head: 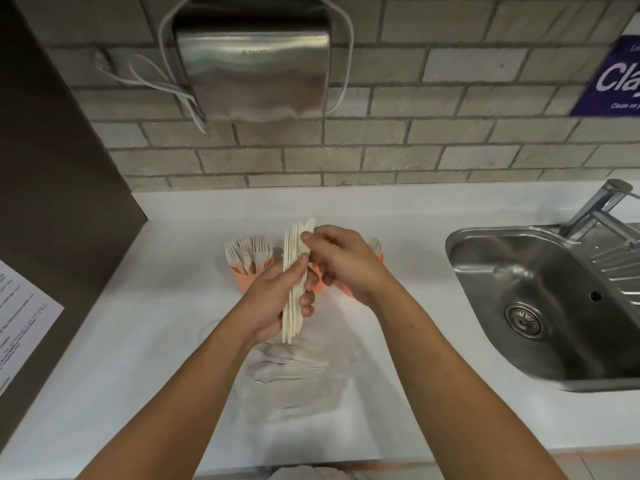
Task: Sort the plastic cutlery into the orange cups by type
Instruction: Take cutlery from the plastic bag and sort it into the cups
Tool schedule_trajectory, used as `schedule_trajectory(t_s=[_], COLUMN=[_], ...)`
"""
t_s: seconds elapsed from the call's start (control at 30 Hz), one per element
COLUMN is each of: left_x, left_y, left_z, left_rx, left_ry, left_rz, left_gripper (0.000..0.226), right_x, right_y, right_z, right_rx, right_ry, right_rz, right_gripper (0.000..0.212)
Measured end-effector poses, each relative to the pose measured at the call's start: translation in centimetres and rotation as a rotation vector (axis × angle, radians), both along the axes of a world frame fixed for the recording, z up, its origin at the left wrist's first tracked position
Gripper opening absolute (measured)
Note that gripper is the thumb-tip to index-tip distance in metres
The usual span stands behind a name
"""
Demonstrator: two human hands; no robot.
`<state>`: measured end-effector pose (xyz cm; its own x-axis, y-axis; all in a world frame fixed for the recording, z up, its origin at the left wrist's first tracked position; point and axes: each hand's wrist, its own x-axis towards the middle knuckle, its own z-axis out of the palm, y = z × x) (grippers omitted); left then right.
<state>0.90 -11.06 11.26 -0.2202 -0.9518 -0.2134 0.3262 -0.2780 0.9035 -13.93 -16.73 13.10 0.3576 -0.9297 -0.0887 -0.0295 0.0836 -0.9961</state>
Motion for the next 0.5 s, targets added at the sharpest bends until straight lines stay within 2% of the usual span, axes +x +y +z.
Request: schedule_trajectory(t_s=[0.13,0.3,0.43,0.5], left_x=[0.1,0.9,0.9,0.8], left_y=[-0.4,-1.4,-1.9,-2.1], left_z=[0.1,0.1,-0.1,-0.1], left_rx=[0.013,0.025,-0.013,-0.033], left_ry=[-0.026,-0.177,-0.242,-0.255], left_rz=[0.017,0.124,0.210,0.230], left_gripper=[0.026,0.032,0.027,0.026], right_x=[0.8,1.3,1.1,1.0], right_y=[-1.2,-2.2,-3.3,-4.2], right_z=[-0.7,-0.6,0.4,0.5], right_rx=[-0.042,-0.073,-0.058,-0.058], right_ry=[-0.013,0.081,0.082,0.090], right_rz=[-0.089,-0.226,-0.126,-0.148], right_gripper=[0.027,0.041,0.029,0.026])
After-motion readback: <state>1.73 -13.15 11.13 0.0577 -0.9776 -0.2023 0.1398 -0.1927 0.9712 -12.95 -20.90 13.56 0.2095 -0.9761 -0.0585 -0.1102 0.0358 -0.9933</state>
